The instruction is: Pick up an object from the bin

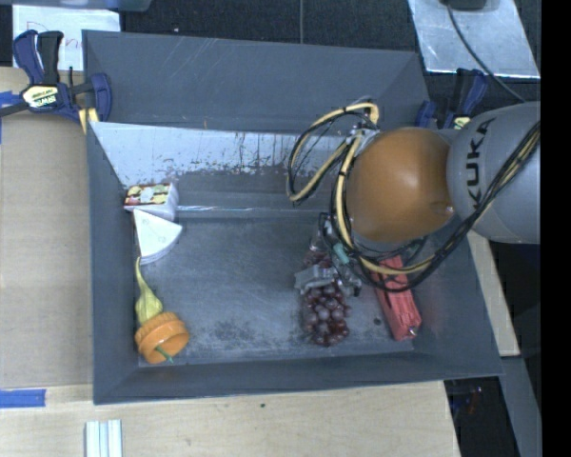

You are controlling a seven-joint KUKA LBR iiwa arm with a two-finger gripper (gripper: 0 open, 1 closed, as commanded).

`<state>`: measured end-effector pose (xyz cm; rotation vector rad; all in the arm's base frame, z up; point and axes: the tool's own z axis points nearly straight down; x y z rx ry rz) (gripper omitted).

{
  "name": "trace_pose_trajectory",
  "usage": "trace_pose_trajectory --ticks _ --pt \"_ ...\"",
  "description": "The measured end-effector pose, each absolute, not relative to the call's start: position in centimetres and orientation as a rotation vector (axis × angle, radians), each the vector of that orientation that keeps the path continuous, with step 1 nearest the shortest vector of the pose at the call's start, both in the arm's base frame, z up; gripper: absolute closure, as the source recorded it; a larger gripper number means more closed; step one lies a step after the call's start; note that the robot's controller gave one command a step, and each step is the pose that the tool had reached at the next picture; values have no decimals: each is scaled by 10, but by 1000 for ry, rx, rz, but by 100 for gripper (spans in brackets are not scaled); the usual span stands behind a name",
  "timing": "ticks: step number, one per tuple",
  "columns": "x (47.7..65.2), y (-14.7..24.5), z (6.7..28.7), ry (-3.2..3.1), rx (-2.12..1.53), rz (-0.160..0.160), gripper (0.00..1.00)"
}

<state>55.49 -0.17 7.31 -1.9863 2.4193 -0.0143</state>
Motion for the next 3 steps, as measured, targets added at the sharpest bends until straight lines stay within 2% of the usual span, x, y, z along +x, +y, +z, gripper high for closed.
trace_pose_trajectory --ticks 1,2,3 --pt "555 -2 78 2418 -1983 -16 100" --pt "551 -1 98 2425 -1988 -1 100" --pt "555 -1 142 2419 -1982 -14 100"
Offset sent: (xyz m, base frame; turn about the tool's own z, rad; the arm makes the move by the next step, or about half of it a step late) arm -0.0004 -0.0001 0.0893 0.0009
